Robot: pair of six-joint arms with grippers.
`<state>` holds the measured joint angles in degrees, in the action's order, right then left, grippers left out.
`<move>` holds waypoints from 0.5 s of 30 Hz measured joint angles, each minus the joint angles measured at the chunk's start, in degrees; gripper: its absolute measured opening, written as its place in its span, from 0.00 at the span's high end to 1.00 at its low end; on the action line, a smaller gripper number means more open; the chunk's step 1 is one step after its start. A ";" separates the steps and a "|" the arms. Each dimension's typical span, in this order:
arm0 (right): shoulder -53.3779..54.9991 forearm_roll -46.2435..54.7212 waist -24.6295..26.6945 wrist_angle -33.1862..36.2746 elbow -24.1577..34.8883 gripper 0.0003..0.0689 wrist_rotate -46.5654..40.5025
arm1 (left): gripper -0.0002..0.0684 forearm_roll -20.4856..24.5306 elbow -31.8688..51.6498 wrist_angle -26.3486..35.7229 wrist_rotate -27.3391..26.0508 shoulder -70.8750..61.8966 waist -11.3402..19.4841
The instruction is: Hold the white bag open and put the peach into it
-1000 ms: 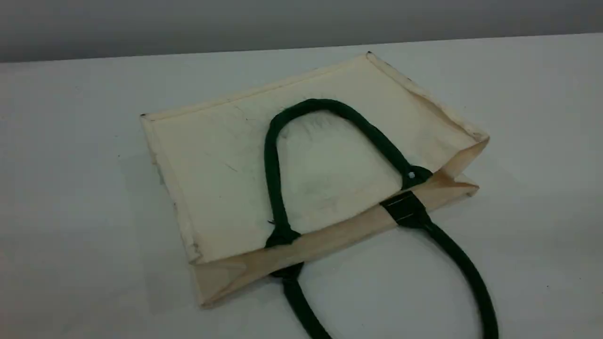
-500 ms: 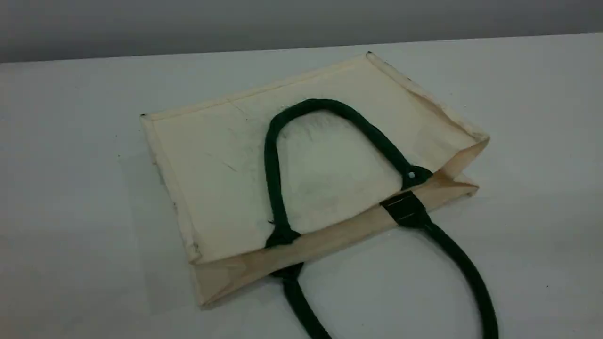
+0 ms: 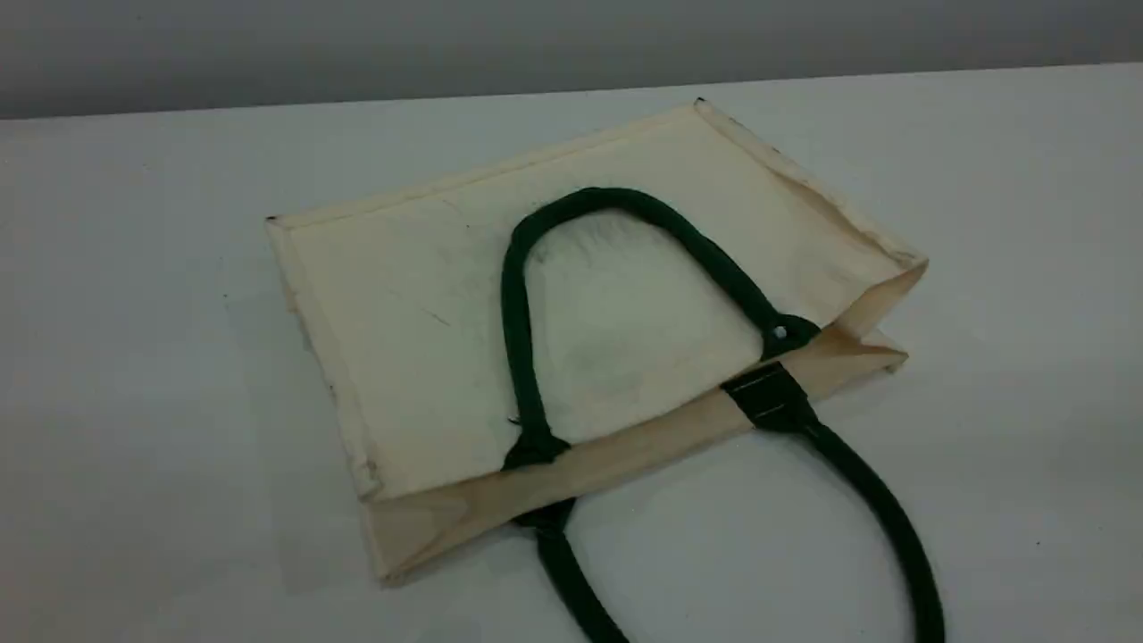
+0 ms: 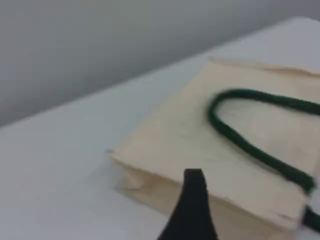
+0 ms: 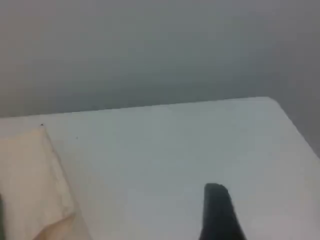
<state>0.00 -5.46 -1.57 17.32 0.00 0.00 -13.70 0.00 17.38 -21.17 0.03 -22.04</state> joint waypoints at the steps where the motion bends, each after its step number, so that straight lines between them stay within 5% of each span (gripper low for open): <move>1: 0.00 0.00 0.00 0.00 0.00 0.44 0.00 | 0.16 -0.18 0.00 0.00 0.00 0.00 1.18; 9: 0.00 0.00 0.00 0.00 0.00 0.44 0.00 | 0.16 -5.92 0.00 2.50 0.00 -0.03 10.50; 15: 0.00 0.00 0.00 0.00 0.00 0.44 0.00 | 0.16 -5.74 0.00 1.57 0.04 -0.03 10.69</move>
<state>0.00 -5.46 -1.57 17.32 0.00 0.00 -19.45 0.00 18.95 -21.14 0.00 -11.35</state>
